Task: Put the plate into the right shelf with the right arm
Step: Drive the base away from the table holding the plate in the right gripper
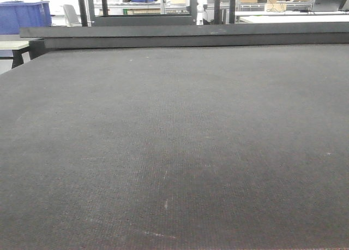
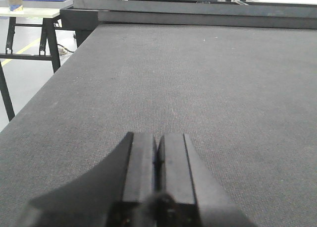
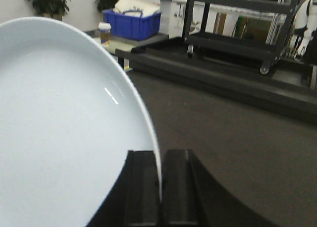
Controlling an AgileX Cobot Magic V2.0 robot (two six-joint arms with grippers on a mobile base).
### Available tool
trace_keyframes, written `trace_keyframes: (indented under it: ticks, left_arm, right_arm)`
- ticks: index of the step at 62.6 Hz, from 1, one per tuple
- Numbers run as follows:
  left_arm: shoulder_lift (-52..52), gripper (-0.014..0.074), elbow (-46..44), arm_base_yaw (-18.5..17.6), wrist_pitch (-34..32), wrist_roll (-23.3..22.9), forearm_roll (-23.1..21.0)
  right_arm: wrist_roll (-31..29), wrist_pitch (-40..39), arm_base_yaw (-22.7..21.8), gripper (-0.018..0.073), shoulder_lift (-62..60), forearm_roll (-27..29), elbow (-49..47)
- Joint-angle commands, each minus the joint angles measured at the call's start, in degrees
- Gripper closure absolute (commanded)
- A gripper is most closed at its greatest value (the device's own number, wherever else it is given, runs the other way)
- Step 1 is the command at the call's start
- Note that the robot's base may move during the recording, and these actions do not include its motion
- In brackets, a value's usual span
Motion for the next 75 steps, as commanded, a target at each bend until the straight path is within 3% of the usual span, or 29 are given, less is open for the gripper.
trace_keyframes:
  ticks: [1, 19, 75]
  left_arm:
    - [-0.3, 0.0643, 0.5, -0.3, -4.9, -0.2, -0.2]
    - [-0.3, 0.0643, 0.5, -0.3, -4.9, -0.2, -0.2]
    - [-0.3, 0.0643, 0.5, -0.3, -4.9, -0.2, -0.2]
  right_arm:
    - [-0.3, -7.5, -0.3, 0.0495, -4.9, 1.7, 1.4]
    - [0.4, -13.5, -0.3, 0.0495, -13.7, 7.2, 9.0]
    - [0.4, -13.4, -0.3, 0.0495, -13.7, 7.2, 9.0]
